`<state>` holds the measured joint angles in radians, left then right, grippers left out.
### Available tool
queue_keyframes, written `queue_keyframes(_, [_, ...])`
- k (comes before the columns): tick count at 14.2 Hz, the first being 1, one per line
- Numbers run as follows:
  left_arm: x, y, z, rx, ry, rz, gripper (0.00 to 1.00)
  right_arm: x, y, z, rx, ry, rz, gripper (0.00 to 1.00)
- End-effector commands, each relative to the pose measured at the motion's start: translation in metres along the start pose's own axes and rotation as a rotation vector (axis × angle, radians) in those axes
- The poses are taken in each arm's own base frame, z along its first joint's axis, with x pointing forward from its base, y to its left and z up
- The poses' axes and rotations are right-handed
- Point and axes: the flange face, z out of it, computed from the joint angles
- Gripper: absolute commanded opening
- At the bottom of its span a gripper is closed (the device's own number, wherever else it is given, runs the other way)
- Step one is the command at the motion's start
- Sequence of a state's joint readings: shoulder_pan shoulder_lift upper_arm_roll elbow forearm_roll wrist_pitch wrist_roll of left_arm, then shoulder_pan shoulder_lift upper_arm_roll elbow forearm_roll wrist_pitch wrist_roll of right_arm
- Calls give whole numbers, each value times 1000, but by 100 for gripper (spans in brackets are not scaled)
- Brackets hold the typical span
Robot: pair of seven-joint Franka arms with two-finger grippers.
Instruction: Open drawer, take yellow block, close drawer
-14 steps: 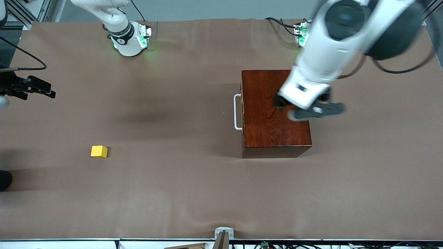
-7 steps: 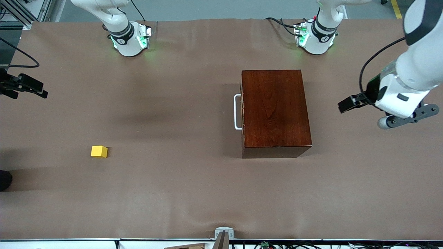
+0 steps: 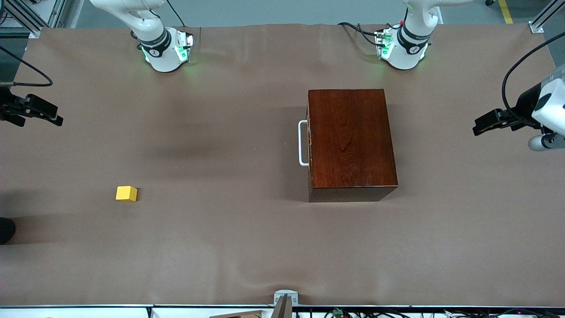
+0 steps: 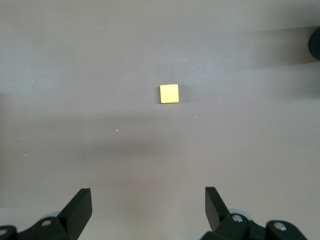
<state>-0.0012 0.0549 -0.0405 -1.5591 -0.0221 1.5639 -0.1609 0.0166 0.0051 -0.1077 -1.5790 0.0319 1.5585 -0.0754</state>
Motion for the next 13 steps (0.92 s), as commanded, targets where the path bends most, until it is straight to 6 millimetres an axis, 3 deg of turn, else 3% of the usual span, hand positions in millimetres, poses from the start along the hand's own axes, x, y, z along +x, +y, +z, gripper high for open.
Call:
queue_keyframes(1, [-19, 4, -3, -19, 26, 28, 100, 1, 3, -4, -23, 0, 23, 100])
queue_keyframes(3, [-21, 11, -5, -15, 31, 71, 100, 1, 4, -4, -23, 0, 24, 100])
queue_keyframes(13, [-20, 8, -6, 50, 36, 124, 100, 1, 4, -4, -23, -2, 24, 100])
